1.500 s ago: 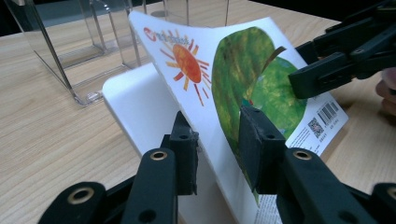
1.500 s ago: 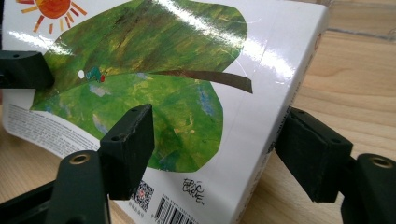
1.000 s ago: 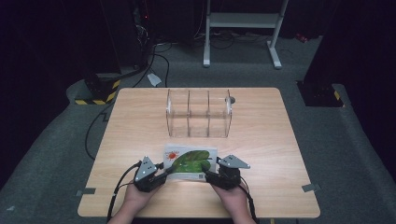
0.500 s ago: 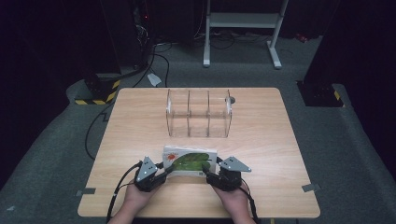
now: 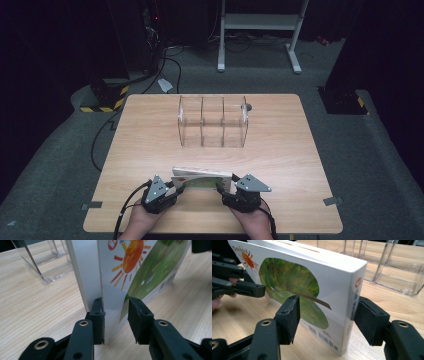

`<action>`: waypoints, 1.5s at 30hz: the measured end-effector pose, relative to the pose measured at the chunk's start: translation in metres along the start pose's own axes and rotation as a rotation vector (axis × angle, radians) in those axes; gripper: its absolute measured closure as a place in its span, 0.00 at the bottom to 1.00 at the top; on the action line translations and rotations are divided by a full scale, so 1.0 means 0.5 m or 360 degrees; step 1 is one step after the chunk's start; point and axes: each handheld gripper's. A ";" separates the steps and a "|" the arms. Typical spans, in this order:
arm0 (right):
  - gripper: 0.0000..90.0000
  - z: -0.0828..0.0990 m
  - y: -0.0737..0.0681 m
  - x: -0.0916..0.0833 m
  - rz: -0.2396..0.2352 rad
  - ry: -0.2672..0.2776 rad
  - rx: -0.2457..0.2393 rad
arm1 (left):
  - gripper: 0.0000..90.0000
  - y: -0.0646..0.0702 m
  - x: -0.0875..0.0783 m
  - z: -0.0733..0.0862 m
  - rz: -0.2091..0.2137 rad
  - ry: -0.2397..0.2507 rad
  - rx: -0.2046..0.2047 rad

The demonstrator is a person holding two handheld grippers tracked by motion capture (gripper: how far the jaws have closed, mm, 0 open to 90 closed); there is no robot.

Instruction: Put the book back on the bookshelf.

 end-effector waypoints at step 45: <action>0.41 -0.039 0.017 0.034 -0.0166 0.0137 -0.0153 | 0.42 -0.108 -0.059 0.091 -0.0320 -0.0204 -0.0411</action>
Point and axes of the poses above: each handheld gripper's, and its own axes: x roughly forward along the jaws, z roughly out of its underside, y roughly to its right, and after that the axes turned 10 degrees about -y, right-handed
